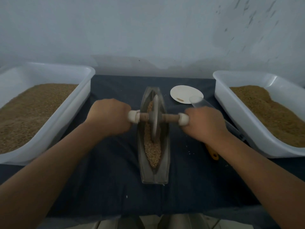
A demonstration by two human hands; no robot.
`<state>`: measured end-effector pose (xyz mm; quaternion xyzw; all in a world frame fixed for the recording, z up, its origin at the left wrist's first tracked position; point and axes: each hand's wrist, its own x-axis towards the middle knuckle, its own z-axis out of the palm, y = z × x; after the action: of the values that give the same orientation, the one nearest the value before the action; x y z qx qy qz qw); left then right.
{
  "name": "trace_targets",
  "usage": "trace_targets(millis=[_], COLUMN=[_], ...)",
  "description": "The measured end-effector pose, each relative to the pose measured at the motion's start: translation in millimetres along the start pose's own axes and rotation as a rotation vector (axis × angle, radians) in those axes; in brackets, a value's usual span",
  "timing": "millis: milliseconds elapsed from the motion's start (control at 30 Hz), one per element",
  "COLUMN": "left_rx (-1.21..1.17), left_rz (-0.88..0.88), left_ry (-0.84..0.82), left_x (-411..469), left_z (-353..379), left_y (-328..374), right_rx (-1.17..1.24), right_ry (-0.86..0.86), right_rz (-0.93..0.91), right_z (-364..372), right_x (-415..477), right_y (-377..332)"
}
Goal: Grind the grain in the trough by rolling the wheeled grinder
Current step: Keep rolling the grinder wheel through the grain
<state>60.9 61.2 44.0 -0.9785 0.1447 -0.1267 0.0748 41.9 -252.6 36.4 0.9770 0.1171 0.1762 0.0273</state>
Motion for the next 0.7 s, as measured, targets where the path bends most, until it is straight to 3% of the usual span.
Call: trace_targets(millis=[233, 533, 700], left_rx=[-0.025, -0.026, -0.02], left_rz=[-0.085, 0.019, -0.069], left_ry=[-0.002, 0.015, 0.009], left_x=[55, -58, -10], left_z=[-6, -10, -2], left_y=[1, 4, 7], right_rx=[0.043, 0.048, 0.001], right_ry=[-0.069, 0.065, 0.078], right_rz=[0.142, -0.166, -0.013], right_z=[18, -18, -1], right_x=[57, -41, -2], right_y=[0, 0, -5])
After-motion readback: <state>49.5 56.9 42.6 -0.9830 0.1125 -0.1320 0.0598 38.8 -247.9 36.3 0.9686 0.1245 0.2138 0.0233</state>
